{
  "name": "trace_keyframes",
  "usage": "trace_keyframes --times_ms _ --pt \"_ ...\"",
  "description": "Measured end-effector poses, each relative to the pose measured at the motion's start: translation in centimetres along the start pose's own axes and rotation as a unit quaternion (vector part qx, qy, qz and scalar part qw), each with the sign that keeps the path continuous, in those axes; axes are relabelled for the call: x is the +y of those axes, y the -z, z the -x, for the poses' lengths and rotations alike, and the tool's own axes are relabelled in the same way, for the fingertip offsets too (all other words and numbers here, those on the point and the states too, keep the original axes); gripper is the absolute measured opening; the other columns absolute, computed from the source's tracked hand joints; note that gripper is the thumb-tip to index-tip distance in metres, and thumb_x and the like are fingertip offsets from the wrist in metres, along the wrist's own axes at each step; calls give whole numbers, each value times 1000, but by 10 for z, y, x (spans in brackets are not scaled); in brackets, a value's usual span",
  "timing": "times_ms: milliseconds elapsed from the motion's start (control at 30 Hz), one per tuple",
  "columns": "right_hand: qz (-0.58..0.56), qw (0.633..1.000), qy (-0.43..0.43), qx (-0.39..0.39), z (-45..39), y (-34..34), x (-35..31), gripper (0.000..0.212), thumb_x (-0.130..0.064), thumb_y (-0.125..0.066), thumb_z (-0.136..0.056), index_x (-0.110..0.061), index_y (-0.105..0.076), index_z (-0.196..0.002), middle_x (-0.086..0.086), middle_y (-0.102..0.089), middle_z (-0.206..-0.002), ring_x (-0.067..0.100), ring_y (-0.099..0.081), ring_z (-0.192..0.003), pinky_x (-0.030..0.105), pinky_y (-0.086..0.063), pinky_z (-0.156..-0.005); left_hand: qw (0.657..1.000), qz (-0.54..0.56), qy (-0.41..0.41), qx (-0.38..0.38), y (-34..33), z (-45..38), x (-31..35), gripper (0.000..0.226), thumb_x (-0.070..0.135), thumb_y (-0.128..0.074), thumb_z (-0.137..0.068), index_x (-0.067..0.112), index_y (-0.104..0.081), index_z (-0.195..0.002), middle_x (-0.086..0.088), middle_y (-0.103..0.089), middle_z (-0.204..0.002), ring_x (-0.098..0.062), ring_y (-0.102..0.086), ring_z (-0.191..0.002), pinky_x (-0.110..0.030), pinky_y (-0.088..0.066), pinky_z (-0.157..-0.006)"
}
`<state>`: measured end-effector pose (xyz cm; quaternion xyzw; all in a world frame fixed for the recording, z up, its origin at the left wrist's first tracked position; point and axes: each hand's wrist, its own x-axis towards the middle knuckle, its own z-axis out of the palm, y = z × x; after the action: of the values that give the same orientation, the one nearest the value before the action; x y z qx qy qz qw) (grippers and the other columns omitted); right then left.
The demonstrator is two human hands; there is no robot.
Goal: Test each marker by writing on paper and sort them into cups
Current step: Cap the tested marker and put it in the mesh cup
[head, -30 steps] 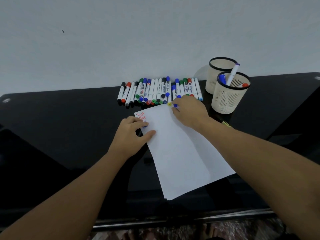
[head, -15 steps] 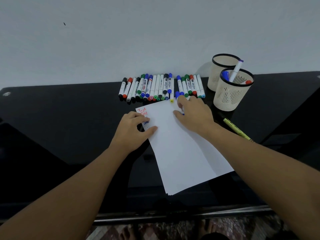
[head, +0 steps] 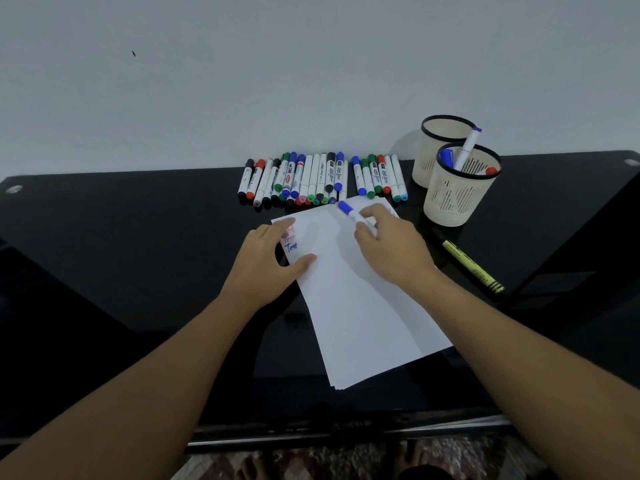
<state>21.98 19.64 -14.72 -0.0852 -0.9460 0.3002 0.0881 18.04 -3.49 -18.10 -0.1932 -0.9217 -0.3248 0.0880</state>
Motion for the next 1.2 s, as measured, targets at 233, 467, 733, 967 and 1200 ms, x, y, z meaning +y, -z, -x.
trace_keyframes --times_ms 233,467,733,967,1200 --pt "39 979 176 -91 22 -1 -8 30 -36 -49 -107 -34 -56 -137 -8 -69 -122 17 -62 -103 44 -52 -90 985 -83 -141 51 -1 10 4 52 39 -64 -96 19 -56 -143 -3 -58 -134 -21 -45 -125 -34 -43 -104" --pt "226 936 255 -95 12 5 -25 36 -44 -40 -108 -32 -47 -142 -5 -57 -107 19 -51 -100 39 -40 -87 977 -106 -178 41 2 11 8 35 37 -46 -104 12 -66 -121 -2 -64 -104 -22 -53 -90 -40 -50 -78" --pt "238 910 309 -141 7 15 -36 39 -48 -28 -111 -33 -49 -140 -3 -56 -95 19 -52 -90 35 -37 -80 949 -169 -266 -26 46 6 5 30 34 -53 -101 10 -68 -112 -3 -65 -93 -11 -39 -79 -28 -36 -71" --pt "247 902 334 -123 6 12 -40 41 -47 -27 -111 -32 -49 -142 -4 -54 -97 19 -49 -91 35 -36 -79 970 -125 -182 -105 61 9 10 35 42 -46 -104 19 -63 -123 6 -63 -106 -12 -50 -93 -29 -45 -82" --pt "250 896 357 -90 0 11 -41 40 -44 -32 -110 -32 -50 -144 -5 -51 -102 17 -45 -96 32 -25 -81 975 -89 -152 -134 63 5 17 30 43 -42 -106 21 -62 -113 15 -53 -91 -6 -49 -85 -19 -38 -72"
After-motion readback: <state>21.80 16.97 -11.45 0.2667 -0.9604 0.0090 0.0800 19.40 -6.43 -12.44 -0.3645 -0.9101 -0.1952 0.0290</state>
